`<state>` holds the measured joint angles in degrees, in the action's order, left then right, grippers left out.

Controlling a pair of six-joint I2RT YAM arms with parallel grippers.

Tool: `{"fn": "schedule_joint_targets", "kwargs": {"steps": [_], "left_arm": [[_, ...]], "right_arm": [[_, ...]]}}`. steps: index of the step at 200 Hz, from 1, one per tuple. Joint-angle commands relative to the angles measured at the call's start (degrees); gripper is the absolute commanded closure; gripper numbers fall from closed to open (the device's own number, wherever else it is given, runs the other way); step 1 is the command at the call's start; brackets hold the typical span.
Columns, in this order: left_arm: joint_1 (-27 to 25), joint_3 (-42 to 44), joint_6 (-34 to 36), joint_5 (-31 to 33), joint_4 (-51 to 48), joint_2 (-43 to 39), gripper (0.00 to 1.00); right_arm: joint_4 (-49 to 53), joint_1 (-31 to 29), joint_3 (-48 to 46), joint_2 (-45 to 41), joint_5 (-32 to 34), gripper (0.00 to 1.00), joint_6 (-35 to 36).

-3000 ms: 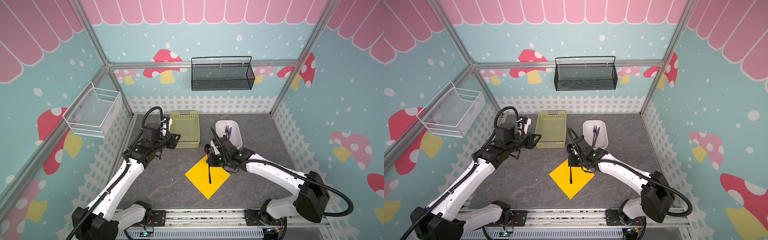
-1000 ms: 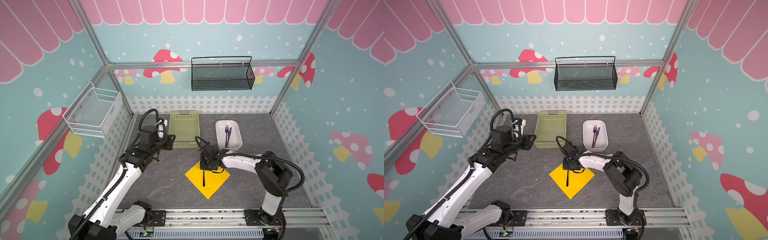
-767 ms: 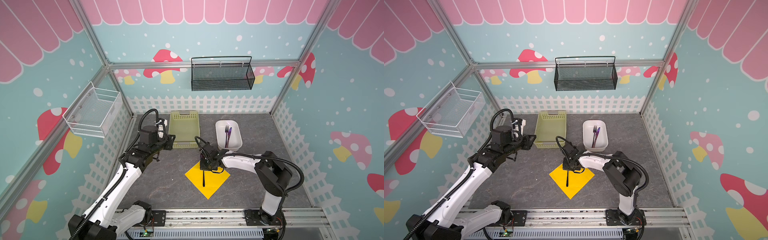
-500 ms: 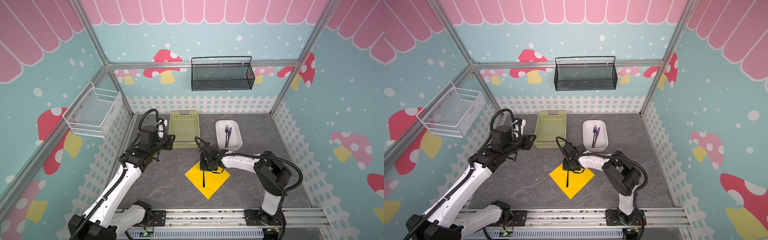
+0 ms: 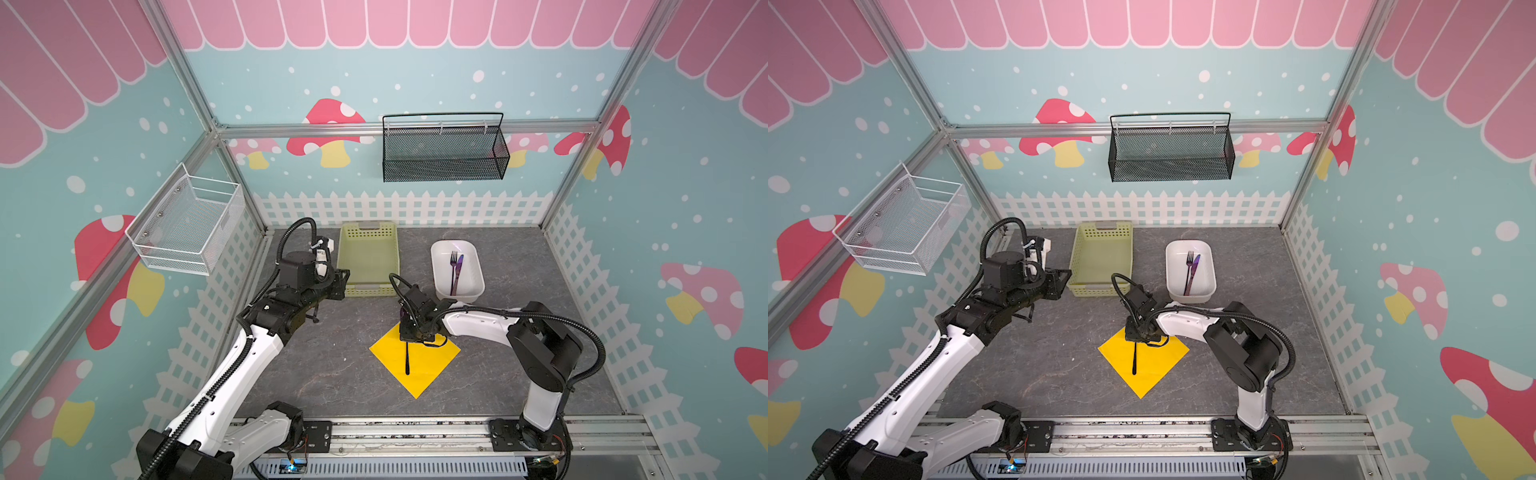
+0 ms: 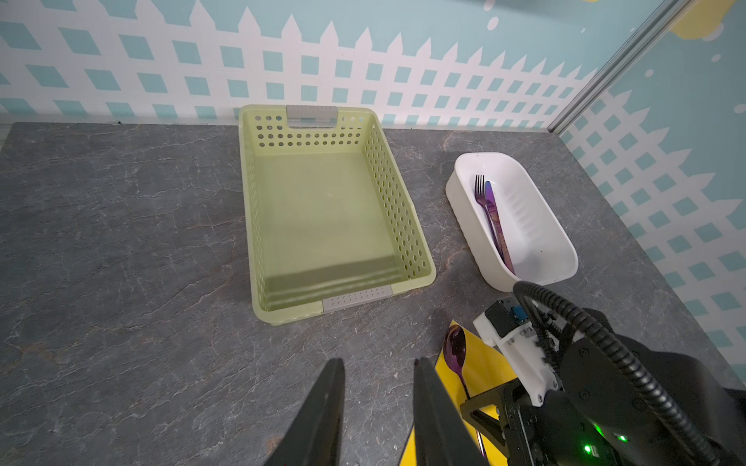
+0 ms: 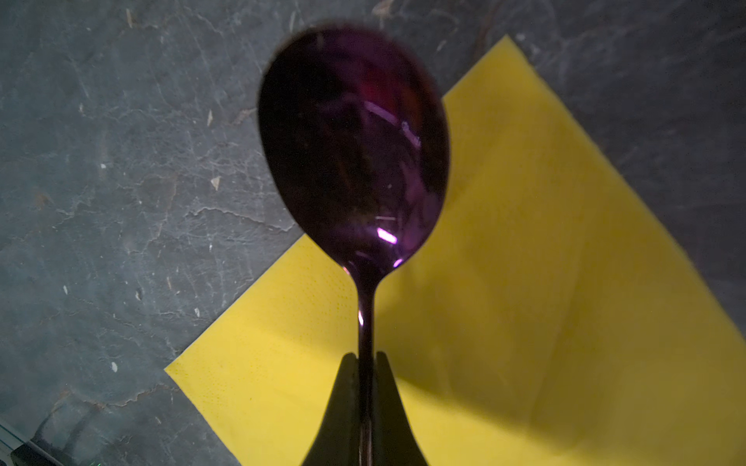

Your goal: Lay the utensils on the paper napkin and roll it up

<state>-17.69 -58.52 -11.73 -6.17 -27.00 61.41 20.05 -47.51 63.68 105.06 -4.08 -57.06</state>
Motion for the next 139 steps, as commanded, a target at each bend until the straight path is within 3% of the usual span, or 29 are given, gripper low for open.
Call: {"fn": "schedule_joint_targets", "kwargs": {"steps": [1, 139], "left_arm": [[0.4, 0.2, 0.8, 0.8, -0.6, 0.0, 0.69], [0.8, 0.1, 0.7, 1.7, -0.8, 0.4, 0.69]], "right_arm": [[0.2, 0.1, 0.3, 1.3, 0.0, 0.96, -1.0], [1.2, 0.3, 0.3, 1.4, 0.7, 0.85, -1.6]]}}
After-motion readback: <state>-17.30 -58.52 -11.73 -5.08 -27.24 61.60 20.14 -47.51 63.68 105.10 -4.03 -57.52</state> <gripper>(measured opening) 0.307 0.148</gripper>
